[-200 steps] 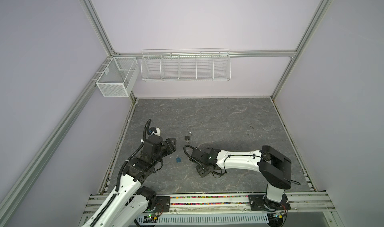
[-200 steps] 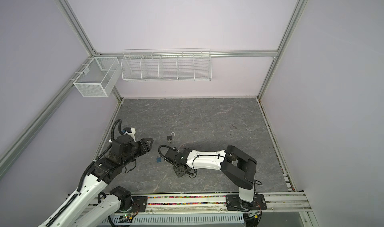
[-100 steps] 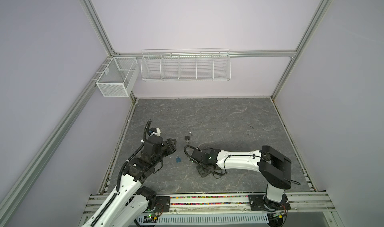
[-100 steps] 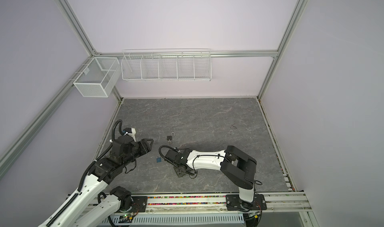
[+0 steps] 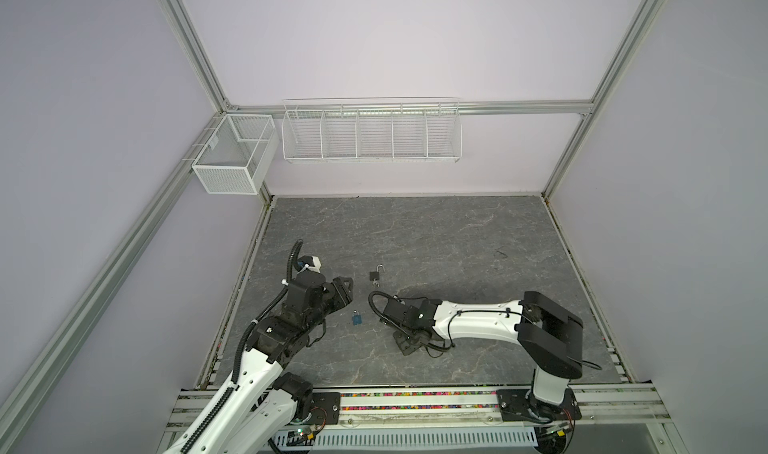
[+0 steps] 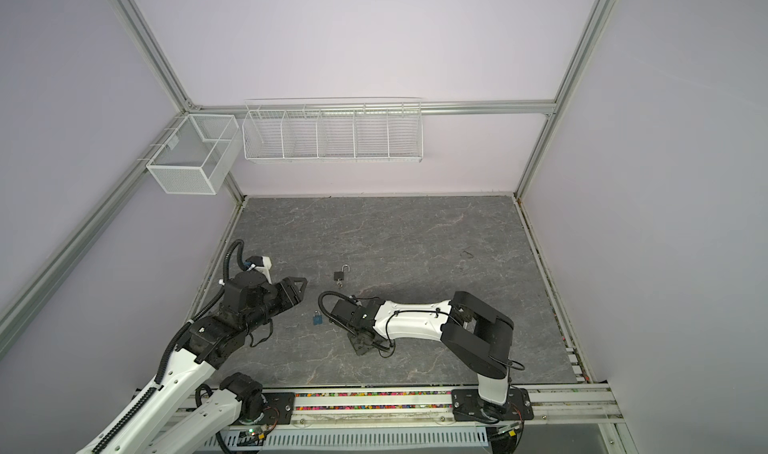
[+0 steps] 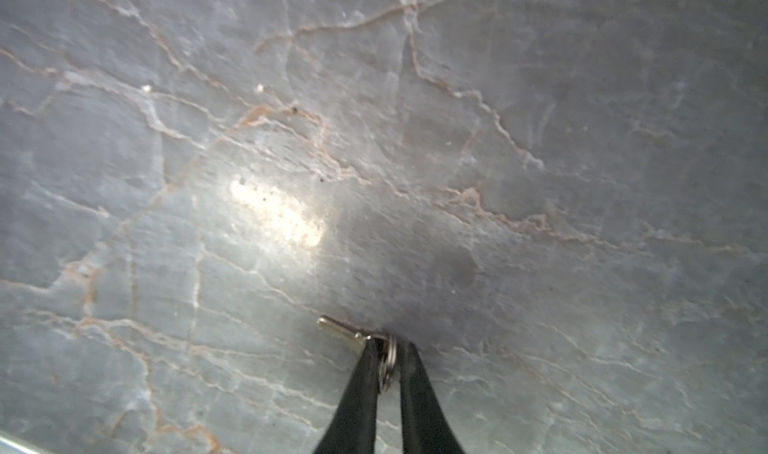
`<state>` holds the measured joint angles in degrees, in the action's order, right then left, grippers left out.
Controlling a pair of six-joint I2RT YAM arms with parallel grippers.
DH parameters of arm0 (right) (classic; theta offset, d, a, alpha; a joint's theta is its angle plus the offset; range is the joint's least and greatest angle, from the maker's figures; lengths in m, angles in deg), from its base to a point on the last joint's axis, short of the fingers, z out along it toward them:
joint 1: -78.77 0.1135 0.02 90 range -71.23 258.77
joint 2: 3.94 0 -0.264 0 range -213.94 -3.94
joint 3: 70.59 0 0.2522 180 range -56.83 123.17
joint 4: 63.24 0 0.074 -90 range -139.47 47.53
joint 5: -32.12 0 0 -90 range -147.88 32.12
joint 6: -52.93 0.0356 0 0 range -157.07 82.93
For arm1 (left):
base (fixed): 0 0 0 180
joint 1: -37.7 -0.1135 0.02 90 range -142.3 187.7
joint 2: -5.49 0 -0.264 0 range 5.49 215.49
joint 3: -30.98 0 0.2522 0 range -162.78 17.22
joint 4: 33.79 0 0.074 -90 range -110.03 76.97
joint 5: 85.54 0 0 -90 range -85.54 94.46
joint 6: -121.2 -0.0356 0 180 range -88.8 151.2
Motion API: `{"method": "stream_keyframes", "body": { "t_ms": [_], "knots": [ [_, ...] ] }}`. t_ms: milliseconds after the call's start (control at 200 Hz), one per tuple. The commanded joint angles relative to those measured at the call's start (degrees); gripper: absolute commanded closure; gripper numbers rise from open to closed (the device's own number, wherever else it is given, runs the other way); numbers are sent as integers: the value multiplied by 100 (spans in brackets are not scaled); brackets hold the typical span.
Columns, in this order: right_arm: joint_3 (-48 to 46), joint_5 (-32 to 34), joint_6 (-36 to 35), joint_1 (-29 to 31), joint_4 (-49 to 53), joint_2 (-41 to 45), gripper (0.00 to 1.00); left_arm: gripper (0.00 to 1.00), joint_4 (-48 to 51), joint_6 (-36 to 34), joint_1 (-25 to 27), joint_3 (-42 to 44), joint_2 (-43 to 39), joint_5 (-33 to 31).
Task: Unlock with the key
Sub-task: 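Lower the right gripper and close it on the silver key's ring, then lift the silver key with the right gripper while the left arm rises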
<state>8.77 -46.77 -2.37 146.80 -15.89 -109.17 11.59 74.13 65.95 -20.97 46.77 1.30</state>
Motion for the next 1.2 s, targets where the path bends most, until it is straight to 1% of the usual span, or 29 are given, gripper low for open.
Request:
{"method": "stream_keyframes", "body": {
  "t_ms": [0, 120, 190, 380, 475, 570, 715, 820, 895, 1005, 1110, 1195],
  "knots": [
    [-92, 35, 136, -1, -7, 107, 87, 36, 125, 152, 25, 154, -129, -66],
    [-134, 34, 156, -32, -36, 108, 89, 36, 78, 155, 28, 277, -277, -71],
    [-144, 29, 162, -61, -56, 108, 92, 36, 144, 136, 23, 235, -287, -83],
    [-221, 18, 184, -96, -265, 243, 93, 36, 136, 255, 23, 244, -339, -49],
    [-348, -118, 245, -170, -499, 387, 93, 36, 42, 606, 25, 302, -407, 35],
    [-429, -145, 314, -232, -743, 614, 93, 38, -396, 984, 28, 515, -534, 215],
    [-394, -129, 425, -365, -1008, 931, 93, 39, -645, 1330, 96, 575, -592, 58],
    [-387, -305, 531, -533, -1240, 1148, 93, 40, -1166, 1539, 345, 737, -546, 39],
    [-292, -422, 582, -633, -1291, 1251, 93, 42, -1565, 1509, 654, 849, -506, -117],
    [-259, -765, 748, -815, -1526, 1436, 93, 42, -2141, 1275, 1086, 1014, -351, -386],
    [-232, -1063, 901, -983, -1655, 1642, 93, 43, -3099, 829, 1234, 1252, -159, -172],
    [-215, -1192, 989, -1098, -1714, 1791, 93, 43, -3597, 599, 1252, 1358, 20, 30]
  ]
}}
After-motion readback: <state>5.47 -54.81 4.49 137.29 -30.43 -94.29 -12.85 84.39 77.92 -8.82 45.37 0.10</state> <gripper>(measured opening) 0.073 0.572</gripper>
